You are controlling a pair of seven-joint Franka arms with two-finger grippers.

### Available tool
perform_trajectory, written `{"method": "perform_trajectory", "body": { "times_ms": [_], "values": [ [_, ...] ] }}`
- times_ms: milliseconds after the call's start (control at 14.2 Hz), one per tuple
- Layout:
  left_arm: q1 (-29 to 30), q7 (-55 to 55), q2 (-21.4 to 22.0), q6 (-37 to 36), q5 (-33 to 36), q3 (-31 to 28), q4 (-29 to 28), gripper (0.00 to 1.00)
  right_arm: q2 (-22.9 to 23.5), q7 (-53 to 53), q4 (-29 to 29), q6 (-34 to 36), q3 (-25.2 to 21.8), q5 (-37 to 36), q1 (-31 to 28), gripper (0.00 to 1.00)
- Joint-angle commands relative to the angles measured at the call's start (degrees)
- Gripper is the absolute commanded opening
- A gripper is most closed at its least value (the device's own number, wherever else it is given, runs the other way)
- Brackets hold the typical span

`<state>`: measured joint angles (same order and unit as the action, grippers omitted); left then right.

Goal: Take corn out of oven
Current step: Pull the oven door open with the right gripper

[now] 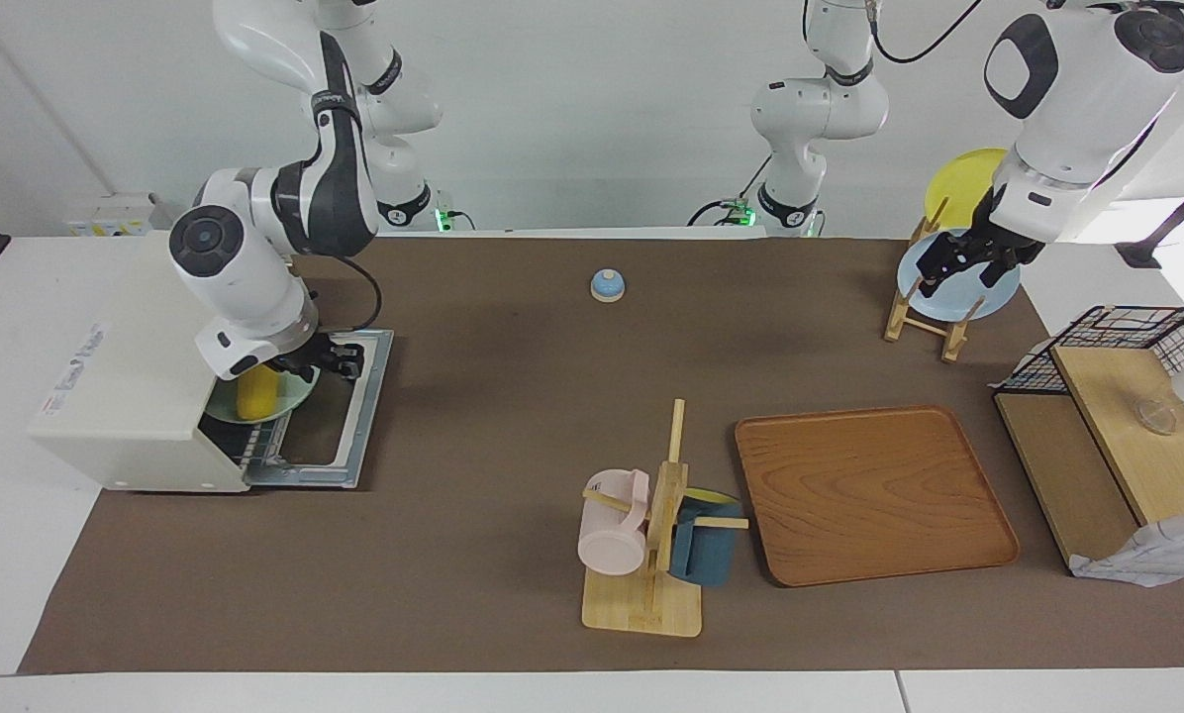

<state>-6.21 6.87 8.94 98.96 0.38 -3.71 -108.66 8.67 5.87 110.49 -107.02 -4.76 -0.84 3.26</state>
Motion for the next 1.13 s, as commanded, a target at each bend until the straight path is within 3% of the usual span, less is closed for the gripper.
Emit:
{"method": "perform_trajectory", "body": {
  "times_ms": [0, 141, 282, 564, 776, 1058],
  "values": [
    [0.85, -0.54, -0.15, -1.14, 0.59, 0.63, 0.56, 1.0, -2.43, -0.68, 5.07, -3.44, 0.54, -0.48, -0.89, 0.63],
    [0.85, -0.54, -0.15, -1.14, 0.59, 0.63, 0.56, 1.0, -3.13, -1.55, 7.8, -6.34, 0.45, -1.0, -1.33, 0.62],
    [0.85, -0.54, -0.06, -1.14, 0.59, 0.63, 0.56, 1.0, -3.14, -3.76, 8.69, -6.62, 0.54, -3.11, -1.51, 0.53],
    [0.85, -0.54, -0.06, -1.14, 0.59, 0.63, 0.56, 1.0, -2.87, -4.02, 8.43, -5.66, 0.63, -6.71, -0.72, 0.0],
    [0.85, -0.54, -0.06, -1.14, 0.59, 0.63, 0.56, 1.0, -1.3, -1.84, 2.48, 0.21, 0.8, -7.33, 3.58, 0.0],
    [0.85, -0.54, -0.15, -1.14, 0.59, 0.63, 0.56, 1.0, 5.19, 14.92, -14.73, 10.85, 0.89, -2.26, 15.86, 0.0]
  ]
}}
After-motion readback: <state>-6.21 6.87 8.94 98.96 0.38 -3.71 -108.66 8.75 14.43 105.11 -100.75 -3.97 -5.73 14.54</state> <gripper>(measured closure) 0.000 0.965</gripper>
